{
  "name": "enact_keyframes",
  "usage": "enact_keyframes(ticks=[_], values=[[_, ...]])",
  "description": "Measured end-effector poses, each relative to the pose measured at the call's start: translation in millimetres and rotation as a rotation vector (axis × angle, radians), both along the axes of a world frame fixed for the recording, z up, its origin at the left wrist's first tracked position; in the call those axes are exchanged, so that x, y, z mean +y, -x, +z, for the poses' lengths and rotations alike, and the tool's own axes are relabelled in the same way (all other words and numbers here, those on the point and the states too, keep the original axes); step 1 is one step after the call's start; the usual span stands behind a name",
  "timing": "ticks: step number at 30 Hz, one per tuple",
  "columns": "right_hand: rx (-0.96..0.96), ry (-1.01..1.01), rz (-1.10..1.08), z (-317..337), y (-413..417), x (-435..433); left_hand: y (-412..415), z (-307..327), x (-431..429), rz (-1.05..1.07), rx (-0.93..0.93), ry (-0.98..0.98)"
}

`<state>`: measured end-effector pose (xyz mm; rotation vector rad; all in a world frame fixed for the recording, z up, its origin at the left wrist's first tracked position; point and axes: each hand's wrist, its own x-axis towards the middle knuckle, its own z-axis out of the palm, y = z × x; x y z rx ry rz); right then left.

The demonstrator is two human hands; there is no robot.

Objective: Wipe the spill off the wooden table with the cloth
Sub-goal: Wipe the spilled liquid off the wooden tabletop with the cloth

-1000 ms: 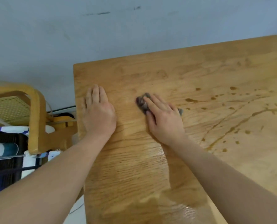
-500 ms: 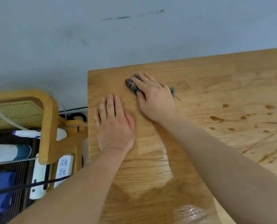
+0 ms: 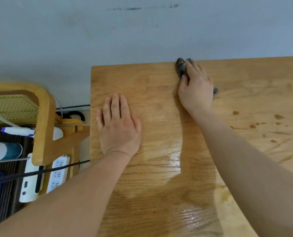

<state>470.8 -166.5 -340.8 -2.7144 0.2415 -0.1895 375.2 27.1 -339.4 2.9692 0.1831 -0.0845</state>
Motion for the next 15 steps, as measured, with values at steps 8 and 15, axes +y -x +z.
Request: enact_keyframes(ticks=[8, 15], values=[[0.081, -0.084, 0.385, 5, 172, 67, 1, 2, 1, -0.023, -0.002, 0.01], [0.08, -0.033, 0.163, 3, 33, -17, 0, 2, 0, -0.022, -0.003, -0.019]])
